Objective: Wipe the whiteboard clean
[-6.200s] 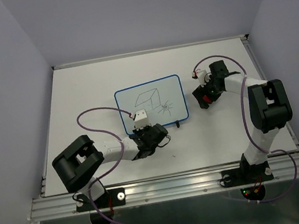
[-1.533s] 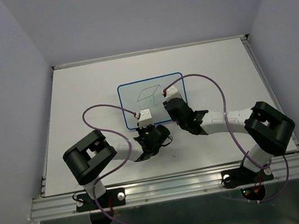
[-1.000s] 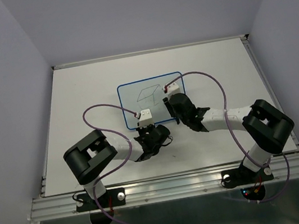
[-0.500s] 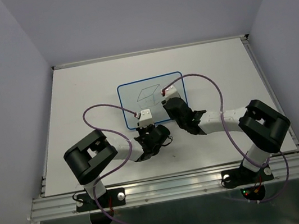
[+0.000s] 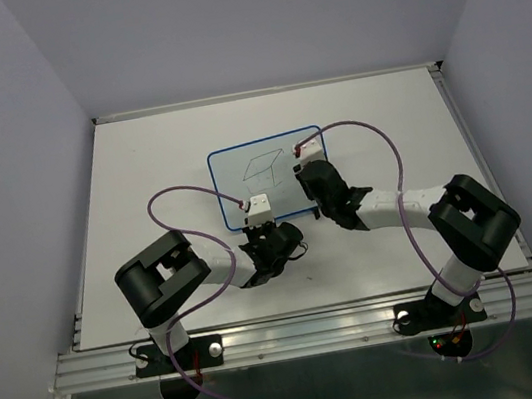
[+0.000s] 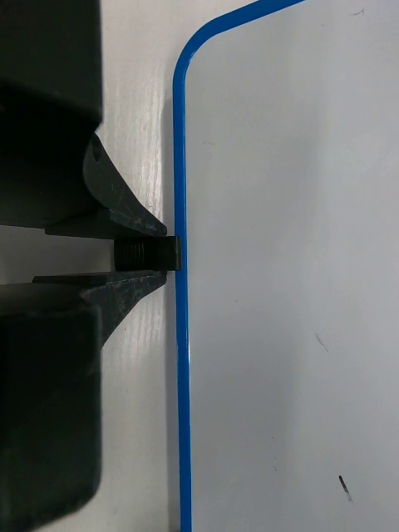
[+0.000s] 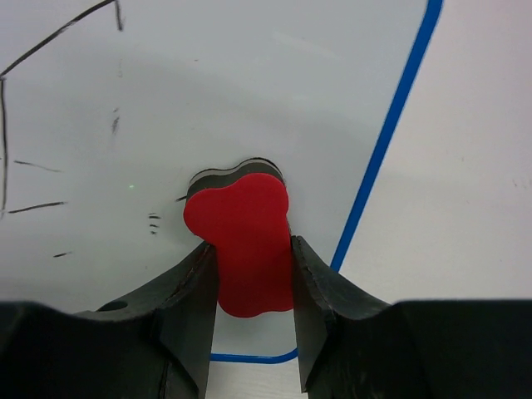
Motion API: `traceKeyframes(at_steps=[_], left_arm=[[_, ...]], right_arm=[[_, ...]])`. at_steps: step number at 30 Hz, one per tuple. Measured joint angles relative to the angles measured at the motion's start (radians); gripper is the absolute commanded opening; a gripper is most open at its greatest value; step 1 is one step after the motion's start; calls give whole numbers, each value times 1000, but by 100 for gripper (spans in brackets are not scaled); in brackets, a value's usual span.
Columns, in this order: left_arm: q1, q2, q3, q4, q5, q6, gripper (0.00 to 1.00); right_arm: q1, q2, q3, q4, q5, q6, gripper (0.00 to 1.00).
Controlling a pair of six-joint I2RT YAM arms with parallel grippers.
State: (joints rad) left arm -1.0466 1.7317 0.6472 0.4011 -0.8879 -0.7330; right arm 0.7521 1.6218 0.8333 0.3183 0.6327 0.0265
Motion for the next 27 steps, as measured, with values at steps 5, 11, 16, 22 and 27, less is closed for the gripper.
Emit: traceKeyframes(at_steps=[5, 11, 16, 22, 27], left_arm=[[0, 1, 0, 3, -1, 2, 0], [0, 4, 0, 8, -4, 3, 0], [0, 7, 0, 14, -6, 4, 0], [0, 9, 0, 21, -8, 8, 0], [0, 12, 0, 26, -9, 13, 0]], right_arm=[[23, 20, 6, 6, -110, -68, 1], [73, 59, 29, 3, -164, -92, 1], [72, 60, 49, -6, -122, -81, 1], [25, 54, 71, -11, -76, -19, 1], [-42, 24, 71, -18, -47, 31, 1]])
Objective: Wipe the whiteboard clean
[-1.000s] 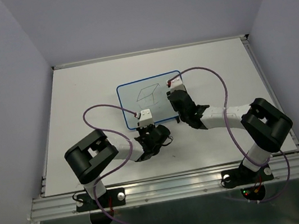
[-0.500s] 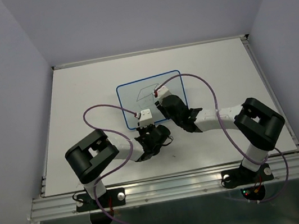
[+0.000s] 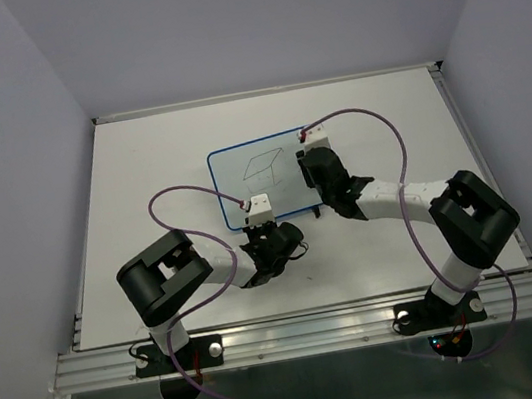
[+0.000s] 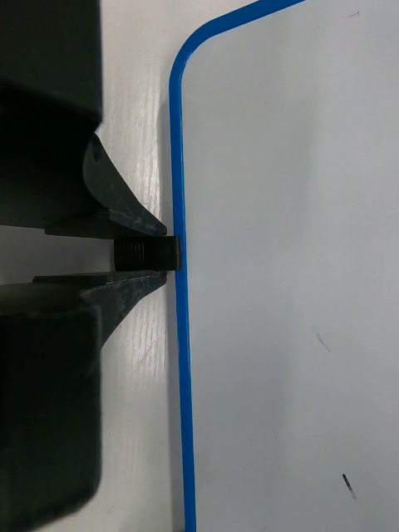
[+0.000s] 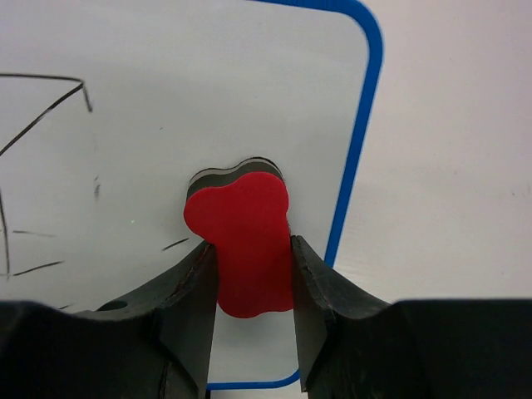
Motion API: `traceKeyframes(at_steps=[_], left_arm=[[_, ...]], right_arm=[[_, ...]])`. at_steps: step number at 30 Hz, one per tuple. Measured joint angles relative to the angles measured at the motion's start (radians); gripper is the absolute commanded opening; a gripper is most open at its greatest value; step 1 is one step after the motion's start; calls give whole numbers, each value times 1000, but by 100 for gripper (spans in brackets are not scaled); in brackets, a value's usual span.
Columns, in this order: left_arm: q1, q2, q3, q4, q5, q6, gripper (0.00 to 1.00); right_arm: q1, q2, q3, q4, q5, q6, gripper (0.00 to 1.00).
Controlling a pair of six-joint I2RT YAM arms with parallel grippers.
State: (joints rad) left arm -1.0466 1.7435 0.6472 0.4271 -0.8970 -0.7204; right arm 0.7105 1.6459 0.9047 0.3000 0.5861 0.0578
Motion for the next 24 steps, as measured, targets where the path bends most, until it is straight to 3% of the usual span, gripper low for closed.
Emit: traceKeyframes(at_steps=[9, 24], left_arm=[[0, 2, 0, 4, -2, 6, 0], [0, 4, 0, 8, -2, 11, 0]], right_arm=[[-27, -19, -5, -4, -96, -10, 1], [131, 51, -5, -24, -231, -66, 1]])
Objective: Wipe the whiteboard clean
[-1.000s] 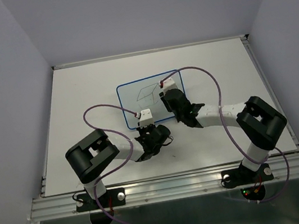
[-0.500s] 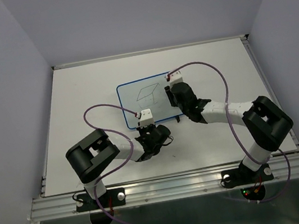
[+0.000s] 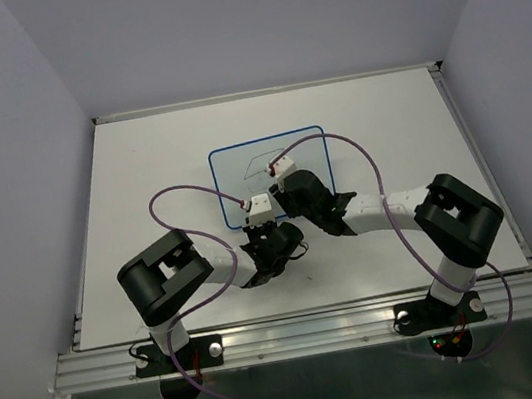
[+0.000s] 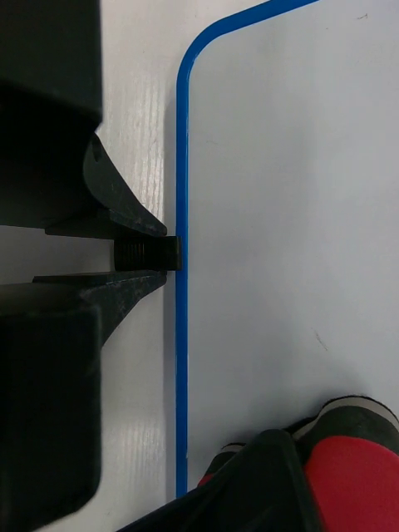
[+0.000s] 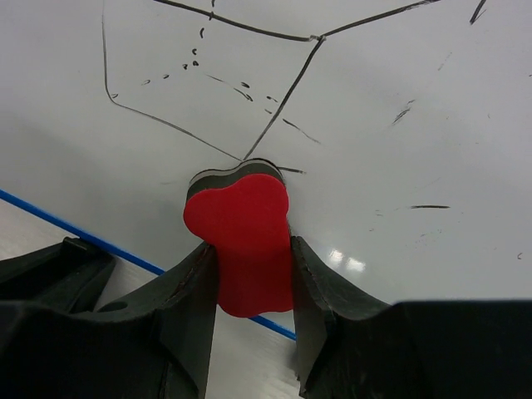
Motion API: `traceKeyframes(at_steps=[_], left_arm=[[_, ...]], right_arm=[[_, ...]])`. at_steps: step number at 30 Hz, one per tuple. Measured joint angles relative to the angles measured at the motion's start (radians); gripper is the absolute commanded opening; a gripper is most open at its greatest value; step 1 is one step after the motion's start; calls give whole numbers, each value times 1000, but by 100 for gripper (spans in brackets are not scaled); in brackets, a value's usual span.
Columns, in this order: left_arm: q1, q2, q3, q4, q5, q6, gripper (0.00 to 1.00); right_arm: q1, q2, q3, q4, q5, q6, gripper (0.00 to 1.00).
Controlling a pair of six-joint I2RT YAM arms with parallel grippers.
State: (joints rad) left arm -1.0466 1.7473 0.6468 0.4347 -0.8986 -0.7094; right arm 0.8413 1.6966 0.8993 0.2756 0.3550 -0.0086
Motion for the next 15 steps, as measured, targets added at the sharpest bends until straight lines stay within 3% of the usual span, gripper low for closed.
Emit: traceKeyframes(at_steps=[7, 15], left_arm=[[0, 3, 0, 5, -3, 2, 0], [0, 5, 0, 8, -5, 4, 0]], right_arm=[[-2, -3, 9, -6, 141, 1, 1], [-95, -42, 40, -3, 245, 32, 1]])
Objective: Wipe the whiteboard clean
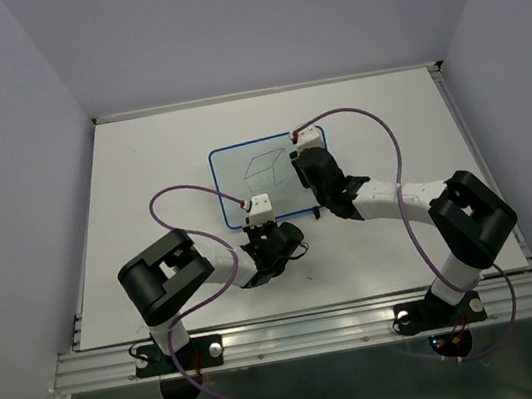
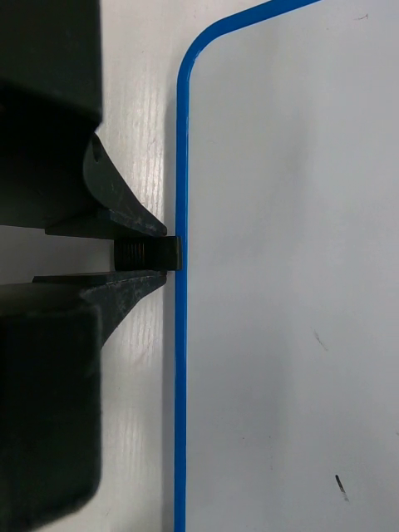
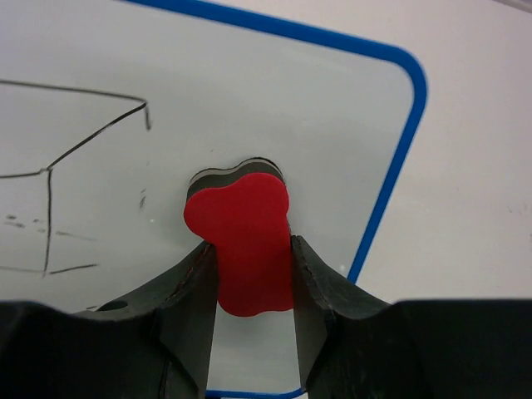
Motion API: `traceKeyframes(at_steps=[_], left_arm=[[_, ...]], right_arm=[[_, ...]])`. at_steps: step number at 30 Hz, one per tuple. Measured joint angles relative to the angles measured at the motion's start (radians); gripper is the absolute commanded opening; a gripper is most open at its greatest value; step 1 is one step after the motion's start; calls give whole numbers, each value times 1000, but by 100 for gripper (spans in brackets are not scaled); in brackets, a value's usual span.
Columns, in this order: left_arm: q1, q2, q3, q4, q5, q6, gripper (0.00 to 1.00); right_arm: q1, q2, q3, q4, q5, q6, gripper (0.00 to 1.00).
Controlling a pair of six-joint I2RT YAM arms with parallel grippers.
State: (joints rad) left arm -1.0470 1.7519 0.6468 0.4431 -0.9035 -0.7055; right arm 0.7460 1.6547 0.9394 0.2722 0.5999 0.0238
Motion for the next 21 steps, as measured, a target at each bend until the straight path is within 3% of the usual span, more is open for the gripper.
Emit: traceKeyframes(at_steps=[5, 15, 21], left_arm=[[0, 0, 0, 1, 0, 2, 0], [0, 0, 0, 5, 0, 6, 0], [0, 1, 0, 6, 0, 6, 0]], right_arm=[[-41, -29, 2, 18, -30, -18, 1], [-7, 23, 2, 37, -305, -111, 1], [10, 28, 0, 60, -283, -130, 1]])
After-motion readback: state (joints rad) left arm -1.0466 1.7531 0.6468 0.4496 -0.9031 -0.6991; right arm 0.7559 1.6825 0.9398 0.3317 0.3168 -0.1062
